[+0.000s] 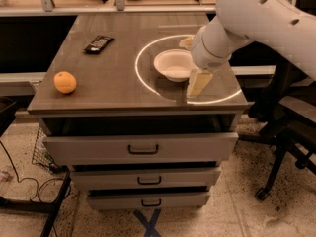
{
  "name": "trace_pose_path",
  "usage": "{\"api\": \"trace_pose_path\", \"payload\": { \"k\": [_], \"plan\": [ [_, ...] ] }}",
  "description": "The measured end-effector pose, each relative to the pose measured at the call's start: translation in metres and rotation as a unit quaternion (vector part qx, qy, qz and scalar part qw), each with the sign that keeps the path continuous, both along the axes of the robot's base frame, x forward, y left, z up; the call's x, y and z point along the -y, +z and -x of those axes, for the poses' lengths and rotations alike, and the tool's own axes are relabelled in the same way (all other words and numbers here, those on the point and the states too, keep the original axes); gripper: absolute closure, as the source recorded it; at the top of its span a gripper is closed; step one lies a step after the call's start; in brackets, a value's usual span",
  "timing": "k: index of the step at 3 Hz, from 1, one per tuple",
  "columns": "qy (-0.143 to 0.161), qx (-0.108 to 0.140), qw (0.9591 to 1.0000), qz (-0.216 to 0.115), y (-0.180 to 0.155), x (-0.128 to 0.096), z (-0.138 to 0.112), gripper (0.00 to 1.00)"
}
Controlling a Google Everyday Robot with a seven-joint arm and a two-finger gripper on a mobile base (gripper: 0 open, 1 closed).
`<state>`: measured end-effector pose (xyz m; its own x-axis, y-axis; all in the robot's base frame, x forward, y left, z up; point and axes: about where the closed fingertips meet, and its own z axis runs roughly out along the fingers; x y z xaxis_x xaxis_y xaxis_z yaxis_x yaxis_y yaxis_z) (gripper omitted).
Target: Move paper bowl near rxbar chocolate
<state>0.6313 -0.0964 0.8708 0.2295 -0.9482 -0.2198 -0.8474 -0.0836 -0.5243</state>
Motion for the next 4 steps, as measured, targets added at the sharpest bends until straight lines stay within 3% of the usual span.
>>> {"api": "trace_pose_path", "payload": {
  "k": [1, 3, 4],
  "plan": [
    [0.001, -0.002, 0.9998, -0.018, -0.009, -0.004, -0.001, 0.48],
    [0.004, -0.009, 0.9994, -0.033, -0.022, -0.010, 0.002, 0.95],
    [0.005, -0.012, 0.9993, -0.037, -0.027, -0.012, 0.003, 1.00]
  ]
}}
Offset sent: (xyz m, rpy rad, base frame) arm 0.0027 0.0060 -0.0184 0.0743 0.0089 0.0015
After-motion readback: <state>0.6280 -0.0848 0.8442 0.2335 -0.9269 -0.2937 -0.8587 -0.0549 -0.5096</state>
